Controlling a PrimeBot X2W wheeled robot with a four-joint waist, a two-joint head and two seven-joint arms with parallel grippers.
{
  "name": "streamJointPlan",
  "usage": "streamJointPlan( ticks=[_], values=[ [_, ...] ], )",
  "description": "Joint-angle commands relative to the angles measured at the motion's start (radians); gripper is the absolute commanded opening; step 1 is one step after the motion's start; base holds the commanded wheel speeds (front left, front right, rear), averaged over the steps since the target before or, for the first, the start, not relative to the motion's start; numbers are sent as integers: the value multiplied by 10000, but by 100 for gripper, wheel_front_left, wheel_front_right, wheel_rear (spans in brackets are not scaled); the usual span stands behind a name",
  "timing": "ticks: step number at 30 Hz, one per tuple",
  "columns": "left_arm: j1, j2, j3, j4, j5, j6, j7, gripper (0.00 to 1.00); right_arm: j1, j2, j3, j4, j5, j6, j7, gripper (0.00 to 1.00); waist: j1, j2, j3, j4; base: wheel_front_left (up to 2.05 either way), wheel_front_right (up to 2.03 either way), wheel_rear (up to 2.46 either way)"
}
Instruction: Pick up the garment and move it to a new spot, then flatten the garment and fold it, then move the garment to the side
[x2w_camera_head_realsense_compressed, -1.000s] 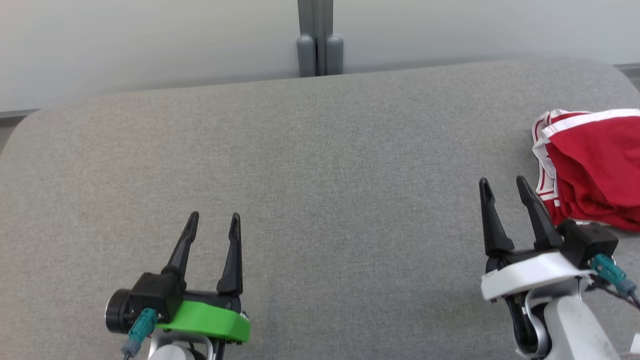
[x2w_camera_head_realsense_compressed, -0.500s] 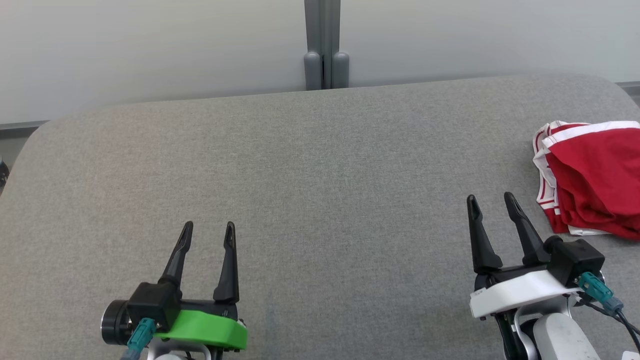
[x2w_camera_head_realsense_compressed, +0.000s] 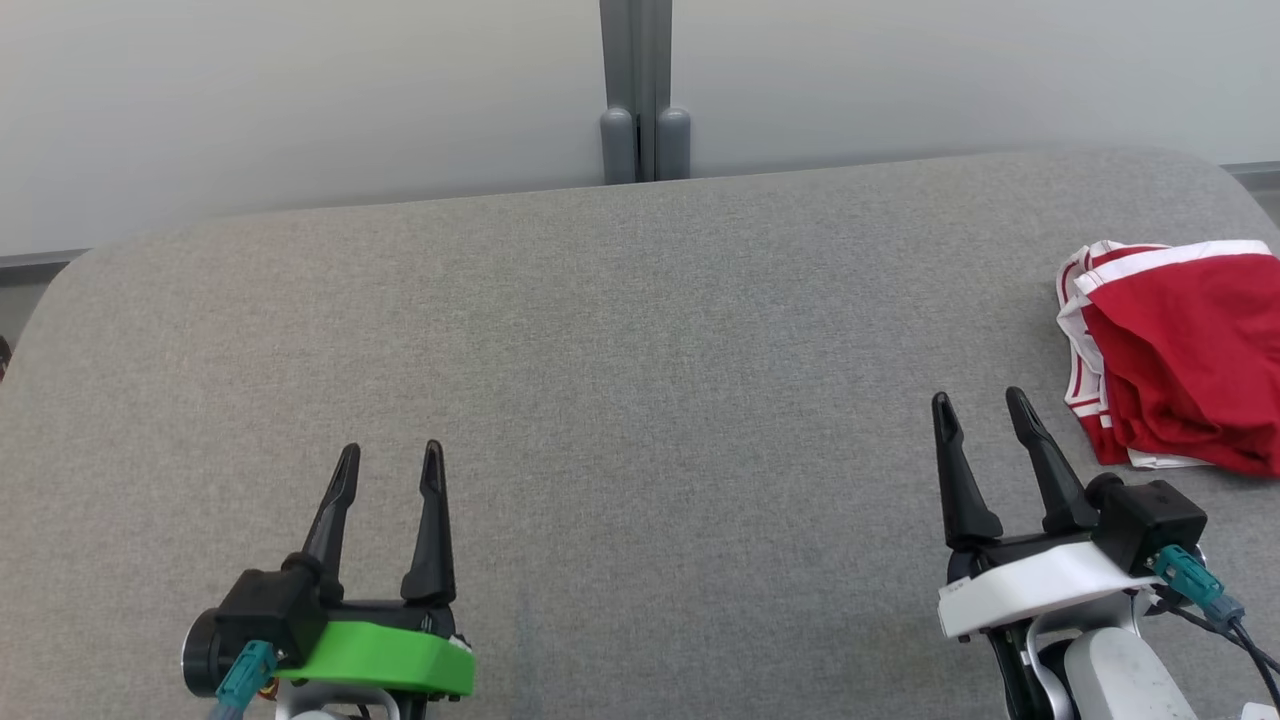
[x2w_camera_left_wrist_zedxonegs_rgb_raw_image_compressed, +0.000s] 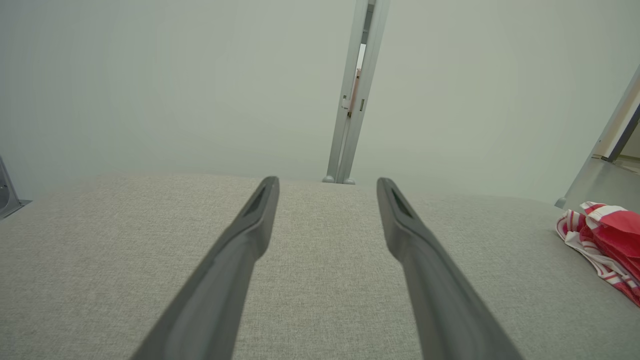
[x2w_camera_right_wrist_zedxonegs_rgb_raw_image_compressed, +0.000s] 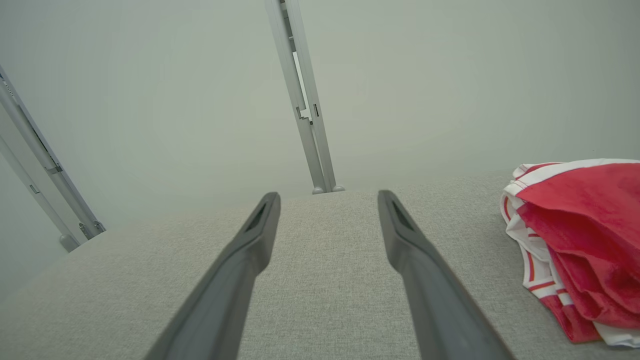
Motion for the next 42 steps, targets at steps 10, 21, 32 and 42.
streamJointPlan(
  ticks=[10, 21, 32, 42],
  values=[
    [206, 42, 119, 39, -452, -140, 2, 100, -80, -2, 73, -13, 265, 2, -45, 100, 0, 0, -50, -60, 0, 0, 0],
    [87, 0, 107, 126, -651, -170, 0, 0, -41, 4, 138, 5, 256, 0, 0, 0, 0, 0, -16, -60, 0, 0, 0],
    [40, 54, 263, 506, -2085, -241, 337, 0, 123, -47, 48, 312, 1780, 0, 322, 0, 0, 0, -28, -59, 0, 0, 0],
    [-120, 124, 517, 674, -3699, -345, 737, 0, 36, -126, -92, 404, 3494, 1, 706, 0, 0, 0, -45, -55, 0, 0, 0]
  ],
)
